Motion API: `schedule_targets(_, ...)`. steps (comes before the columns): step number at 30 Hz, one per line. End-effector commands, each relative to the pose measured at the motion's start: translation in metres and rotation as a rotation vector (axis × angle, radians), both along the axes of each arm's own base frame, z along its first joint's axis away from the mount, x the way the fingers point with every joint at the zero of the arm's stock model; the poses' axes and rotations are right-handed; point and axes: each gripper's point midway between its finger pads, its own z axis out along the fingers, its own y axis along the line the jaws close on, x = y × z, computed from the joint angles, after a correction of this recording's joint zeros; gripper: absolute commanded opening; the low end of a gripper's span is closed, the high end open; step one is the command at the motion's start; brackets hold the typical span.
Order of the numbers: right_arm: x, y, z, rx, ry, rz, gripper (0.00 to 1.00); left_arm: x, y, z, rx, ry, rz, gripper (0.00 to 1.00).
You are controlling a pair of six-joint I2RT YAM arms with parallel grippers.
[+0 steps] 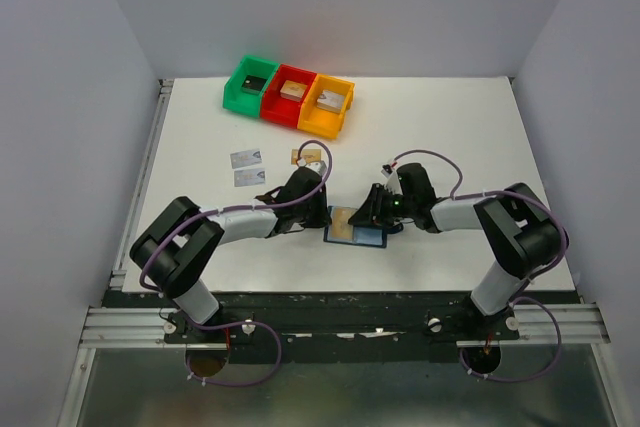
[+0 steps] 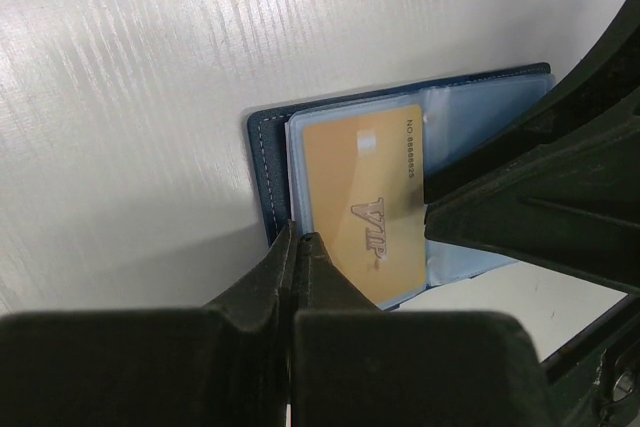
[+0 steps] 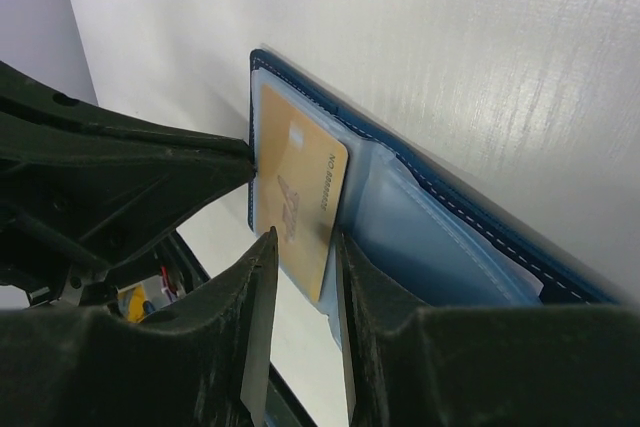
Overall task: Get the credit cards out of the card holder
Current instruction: Remove the credit card from the card holder.
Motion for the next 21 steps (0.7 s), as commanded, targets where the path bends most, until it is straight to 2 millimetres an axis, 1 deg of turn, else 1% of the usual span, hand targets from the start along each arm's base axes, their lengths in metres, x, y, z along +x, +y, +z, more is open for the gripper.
schedule_targets(1,0.001,0.005,0.0,0.023,0.001,0.008,0.37,0.0,0.006,-0.012,0.037,0.025,0.021,0.0)
schedule_targets(12,-0.002,0.006,-0.005,0.039,0.032,-0.005,0.37,-0.002,0.006,-0.017,0.047,0.043,0.02,0.0)
schedule_targets(21,-0.001,0.017,0.008,0.138,0.02,0.014,0.36,-0.004,0.006,-0.02,0.047,0.052,0.017,0.0)
